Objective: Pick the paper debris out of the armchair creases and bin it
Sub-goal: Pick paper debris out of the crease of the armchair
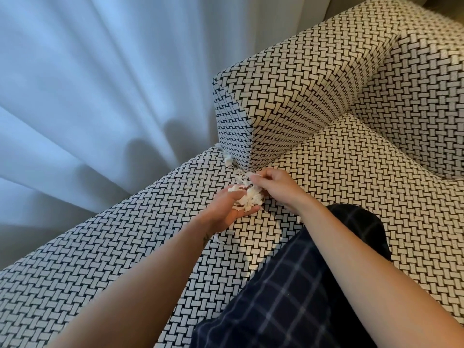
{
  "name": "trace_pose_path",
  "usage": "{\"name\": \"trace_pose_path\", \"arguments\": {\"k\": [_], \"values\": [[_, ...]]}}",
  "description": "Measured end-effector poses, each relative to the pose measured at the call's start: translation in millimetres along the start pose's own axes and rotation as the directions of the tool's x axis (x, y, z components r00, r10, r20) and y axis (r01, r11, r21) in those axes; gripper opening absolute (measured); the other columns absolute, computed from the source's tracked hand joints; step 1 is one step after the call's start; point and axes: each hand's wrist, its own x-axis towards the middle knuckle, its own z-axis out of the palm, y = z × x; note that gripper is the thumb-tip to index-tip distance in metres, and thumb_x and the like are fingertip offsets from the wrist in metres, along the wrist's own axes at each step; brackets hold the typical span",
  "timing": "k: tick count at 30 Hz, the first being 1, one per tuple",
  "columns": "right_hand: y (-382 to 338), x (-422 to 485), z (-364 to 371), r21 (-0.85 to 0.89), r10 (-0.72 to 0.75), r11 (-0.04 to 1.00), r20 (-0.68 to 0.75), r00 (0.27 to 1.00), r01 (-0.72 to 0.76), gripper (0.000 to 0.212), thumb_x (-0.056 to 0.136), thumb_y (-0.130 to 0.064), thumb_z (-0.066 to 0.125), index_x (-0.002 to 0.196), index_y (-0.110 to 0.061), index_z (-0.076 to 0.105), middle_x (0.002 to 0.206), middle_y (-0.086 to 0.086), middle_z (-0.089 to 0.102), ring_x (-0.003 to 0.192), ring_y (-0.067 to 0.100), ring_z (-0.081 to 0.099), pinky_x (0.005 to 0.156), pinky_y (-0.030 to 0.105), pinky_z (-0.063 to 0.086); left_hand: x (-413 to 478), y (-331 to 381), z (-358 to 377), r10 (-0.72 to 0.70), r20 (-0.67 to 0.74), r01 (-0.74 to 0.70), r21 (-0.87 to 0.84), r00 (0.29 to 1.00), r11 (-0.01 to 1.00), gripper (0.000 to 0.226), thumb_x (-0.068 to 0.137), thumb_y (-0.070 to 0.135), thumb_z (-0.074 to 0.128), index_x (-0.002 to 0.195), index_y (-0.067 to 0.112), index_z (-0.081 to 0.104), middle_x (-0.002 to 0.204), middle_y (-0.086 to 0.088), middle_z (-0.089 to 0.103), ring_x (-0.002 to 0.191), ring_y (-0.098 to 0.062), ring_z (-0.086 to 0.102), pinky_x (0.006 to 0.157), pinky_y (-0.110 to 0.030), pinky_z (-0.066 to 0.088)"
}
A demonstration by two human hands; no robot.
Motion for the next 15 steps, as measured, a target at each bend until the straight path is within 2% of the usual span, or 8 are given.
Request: {"name": "trace_pose_path", "arguments": {"k": [1,3,6,8,10,12,15], "values": [[-1.1,-4.9,-0.2,-0.044,-0.020,0.999,0.024,1.000,0.021,0.016,0.096,-0.034,0.068,0.103,-0.020,0.071,0.096,-0.003,0.073,0.082,0.008,0.069,0.067,0.017,0.053,-1.1,-0.5,1.9,0.008,0.019,-0.007,-0.005,1.000,1.000,0.032,0.102,0.004,0.048,0.134,0.003,0.050,0.134,-0.026,0.059,0.120,-0.039,0.063,0.088,-0.043,0.059],[2.1,-11.3,1.8,-0.137,-0.043,0.989,0.068,0.997,0.052,0.018,0.092,-0.038,0.072,0.103,-0.023,0.072,0.097,-0.006,0.073,0.082,0.006,0.069,0.069,0.018,0.052,-3.6,-1.2,4.9,0.016,0.053,-0.016,0.000,0.998,1.000,0.031,0.103,0.011,0.047,0.131,0.000,0.055,0.131,-0.024,0.063,0.120,-0.035,0.064,0.093,-0.043,0.057],[7.5,-16.2,8.9,-0.243,-0.043,0.969,0.046,0.998,0.053,0.017,0.088,-0.032,0.078,0.102,-0.022,0.072,0.100,-0.010,0.071,0.082,0.002,0.068,0.069,0.018,0.049,-3.7,-5.1,5.4,0.001,0.062,-0.001,-0.003,0.998,1.000,0.043,0.106,0.032,0.045,0.127,-0.001,0.061,0.125,-0.020,0.068,0.118,-0.032,0.064,0.104,-0.045,0.051],[8.3,-17.9,12.7,-0.290,-0.067,0.954,0.018,0.998,0.070,0.015,0.087,-0.027,0.079,0.099,-0.022,0.072,0.093,-0.009,0.071,0.077,0.001,0.067,0.067,0.019,0.049,-3.1,-7.1,6.3,0.032,0.078,-0.038,0.074,0.996,0.997,0.046,0.102,0.038,0.051,0.130,0.002,0.061,0.130,-0.017,0.067,0.125,-0.032,0.061,0.110,-0.049,0.047],[8.0,-20.0,13.0,-0.270,-0.106,0.957,0.007,0.994,0.104,0.016,0.084,-0.027,0.081,0.097,-0.025,0.071,0.092,-0.007,0.073,0.077,0.010,0.071,0.070,0.029,0.058,-2.7,-9.0,5.7,0.060,0.079,-0.067,0.089,0.995,0.994,0.043,0.100,0.032,0.055,0.134,0.007,0.061,0.135,-0.013,0.065,0.128,-0.031,0.059,0.111,-0.049,0.046],[8.0,-18.8,9.8,-0.229,-0.140,0.963,0.014,0.990,0.140,0.024,0.080,-0.027,0.084,0.099,-0.025,0.069,0.095,-0.001,0.071,0.083,0.021,0.071,0.075,0.037,0.062,-1.3,-9.5,3.7,0.057,0.052,-0.058,0.021,0.997,0.998,0.036,0.103,0.021,0.052,0.133,0.003,0.060,0.134,-0.016,0.065,0.127,-0.033,0.060,0.108,-0.046,0.049],[6.4,-10.7,5.4,-0.098,-0.098,0.991,-0.013,0.995,0.096,0.024,0.086,-0.021,0.078,0.105,-0.018,0.064,0.104,0.006,0.068,0.089,0.019,0.069,0.075,0.030,0.062,-0.9,-8.1,0.4,0.049,0.005,-0.049,-0.046,0.999,0.998,0.030,0.104,0.011,0.049,0.129,-0.003,0.057,0.130,-0.023,0.065,0.119,-0.035,0.066,0.091,-0.037,0.059]]}}
